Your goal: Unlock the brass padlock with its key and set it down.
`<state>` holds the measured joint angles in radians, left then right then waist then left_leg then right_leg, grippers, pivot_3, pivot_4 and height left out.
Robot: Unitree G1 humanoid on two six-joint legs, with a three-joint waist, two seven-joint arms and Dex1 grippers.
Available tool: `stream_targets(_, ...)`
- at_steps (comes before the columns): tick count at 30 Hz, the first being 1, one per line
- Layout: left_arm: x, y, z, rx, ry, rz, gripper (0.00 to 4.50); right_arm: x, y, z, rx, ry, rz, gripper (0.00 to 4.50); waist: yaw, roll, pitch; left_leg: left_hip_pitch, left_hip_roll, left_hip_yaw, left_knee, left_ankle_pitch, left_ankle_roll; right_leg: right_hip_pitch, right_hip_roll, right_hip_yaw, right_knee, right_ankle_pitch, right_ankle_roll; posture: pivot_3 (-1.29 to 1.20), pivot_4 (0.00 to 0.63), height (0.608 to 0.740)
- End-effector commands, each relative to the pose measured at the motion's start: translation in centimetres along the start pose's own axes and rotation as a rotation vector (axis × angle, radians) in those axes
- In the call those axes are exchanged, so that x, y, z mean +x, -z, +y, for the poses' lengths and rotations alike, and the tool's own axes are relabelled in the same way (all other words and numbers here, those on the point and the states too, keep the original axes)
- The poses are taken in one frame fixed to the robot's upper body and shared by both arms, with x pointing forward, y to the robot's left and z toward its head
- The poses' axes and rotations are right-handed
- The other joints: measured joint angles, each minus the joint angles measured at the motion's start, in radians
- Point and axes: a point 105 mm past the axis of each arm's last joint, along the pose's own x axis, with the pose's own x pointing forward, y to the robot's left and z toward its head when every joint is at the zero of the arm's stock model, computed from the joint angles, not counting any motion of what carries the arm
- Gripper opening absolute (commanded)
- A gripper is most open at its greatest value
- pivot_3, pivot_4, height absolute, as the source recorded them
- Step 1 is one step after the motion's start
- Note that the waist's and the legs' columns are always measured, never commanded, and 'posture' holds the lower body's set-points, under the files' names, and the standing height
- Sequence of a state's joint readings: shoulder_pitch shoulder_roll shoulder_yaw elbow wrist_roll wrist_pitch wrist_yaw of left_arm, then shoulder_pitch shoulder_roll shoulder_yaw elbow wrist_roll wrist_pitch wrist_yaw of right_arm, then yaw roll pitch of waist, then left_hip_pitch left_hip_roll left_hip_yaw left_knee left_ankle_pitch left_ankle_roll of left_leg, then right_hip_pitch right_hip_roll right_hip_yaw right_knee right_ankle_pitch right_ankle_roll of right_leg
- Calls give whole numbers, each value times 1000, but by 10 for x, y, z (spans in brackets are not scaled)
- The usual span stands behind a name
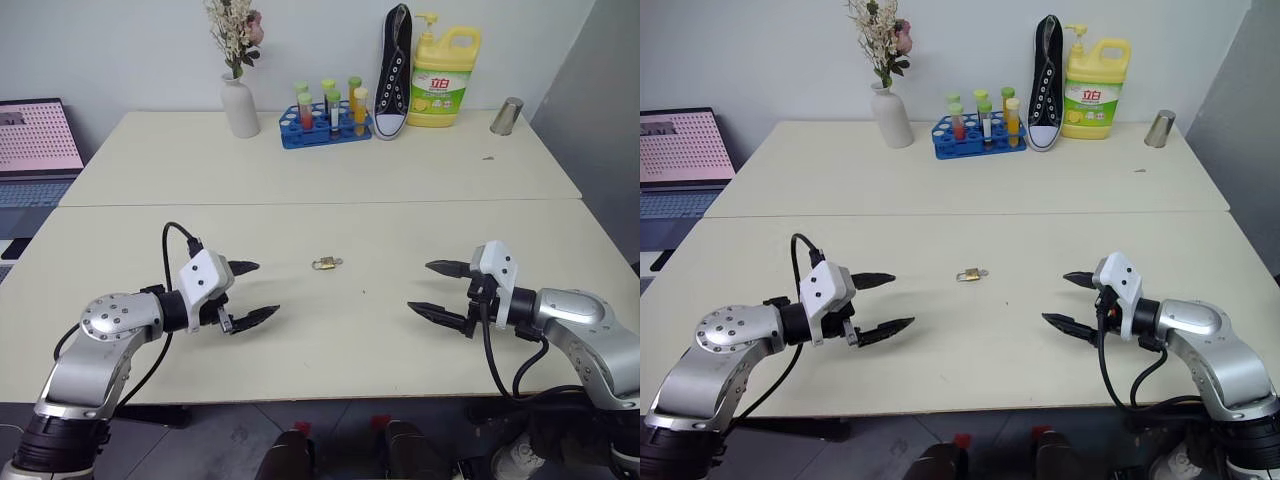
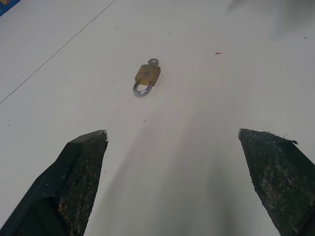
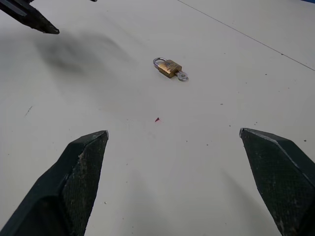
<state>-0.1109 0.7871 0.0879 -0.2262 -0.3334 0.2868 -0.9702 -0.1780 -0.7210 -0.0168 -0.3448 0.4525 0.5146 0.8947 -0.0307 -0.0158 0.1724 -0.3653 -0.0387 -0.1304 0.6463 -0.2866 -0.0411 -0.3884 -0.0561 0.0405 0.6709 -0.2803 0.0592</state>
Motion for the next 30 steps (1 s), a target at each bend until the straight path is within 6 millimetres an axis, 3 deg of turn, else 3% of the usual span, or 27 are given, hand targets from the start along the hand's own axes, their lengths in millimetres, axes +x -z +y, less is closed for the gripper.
stream_targets(1, -4, -11, 3, 35, -19, -28, 4500, 0, -10, 1, -32, -13, -27, 4482, 0, 0, 0, 0, 0, 0, 0, 0, 0, 0, 0, 0, 0, 0, 0, 0, 150, 740)
stream_targets(23, 6, -21, 17, -20, -11, -74, 4500, 7, -18, 1, 20, -2, 1, 4482, 0, 0, 0, 0, 0, 0, 0, 0, 0, 0, 0, 0, -1, 0, 0, 0, 150, 740)
stream_targets(30, 26, -24, 22, -21, 12, -90, 4500, 11, -23, 3, 67, 12, -1, 4482, 1, 0, 0, -1, -1, 0, 0, 0, 0, 0, 0, 0, -2, 0, 0, 0, 150, 740)
